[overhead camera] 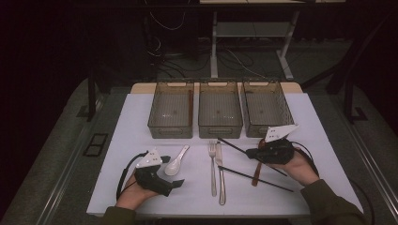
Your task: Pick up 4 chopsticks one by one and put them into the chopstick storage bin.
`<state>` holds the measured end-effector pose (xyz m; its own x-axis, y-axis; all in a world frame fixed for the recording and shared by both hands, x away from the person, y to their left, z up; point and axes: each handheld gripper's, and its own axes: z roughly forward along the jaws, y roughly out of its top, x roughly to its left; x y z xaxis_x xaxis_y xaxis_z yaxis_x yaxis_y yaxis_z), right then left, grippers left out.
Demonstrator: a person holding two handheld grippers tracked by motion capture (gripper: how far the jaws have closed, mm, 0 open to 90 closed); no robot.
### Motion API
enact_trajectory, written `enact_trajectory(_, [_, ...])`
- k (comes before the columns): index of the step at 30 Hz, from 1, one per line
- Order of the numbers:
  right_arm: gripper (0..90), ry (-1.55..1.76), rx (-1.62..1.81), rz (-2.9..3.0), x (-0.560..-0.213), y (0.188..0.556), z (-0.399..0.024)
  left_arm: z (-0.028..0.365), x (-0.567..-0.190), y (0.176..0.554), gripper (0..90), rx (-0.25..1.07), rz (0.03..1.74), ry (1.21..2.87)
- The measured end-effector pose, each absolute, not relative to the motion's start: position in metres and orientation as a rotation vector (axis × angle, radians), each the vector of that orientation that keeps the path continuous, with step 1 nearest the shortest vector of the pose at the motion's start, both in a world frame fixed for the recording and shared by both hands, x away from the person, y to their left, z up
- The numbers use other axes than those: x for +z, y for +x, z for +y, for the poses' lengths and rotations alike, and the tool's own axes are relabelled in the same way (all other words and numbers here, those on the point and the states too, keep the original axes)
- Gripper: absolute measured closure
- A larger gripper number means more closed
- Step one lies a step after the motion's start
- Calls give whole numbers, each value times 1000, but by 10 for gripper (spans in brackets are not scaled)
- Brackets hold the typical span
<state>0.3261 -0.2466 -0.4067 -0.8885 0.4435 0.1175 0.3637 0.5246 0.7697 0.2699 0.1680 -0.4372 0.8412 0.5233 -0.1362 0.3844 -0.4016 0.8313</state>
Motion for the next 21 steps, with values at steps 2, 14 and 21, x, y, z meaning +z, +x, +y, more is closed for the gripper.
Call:
enact_trajectory(2, [851,721,1328,2648,-405,328,-246,168,-437,270,0,179,665,2041])
enact_trajectory(14, [850,763,1384,2584,-396,337,-241,167,-438,271,0,177,660,2047])
enact_trajectory(21, [851,775,1411,2552,-389,343,-237,167,-438,270,0,176,661,2045])
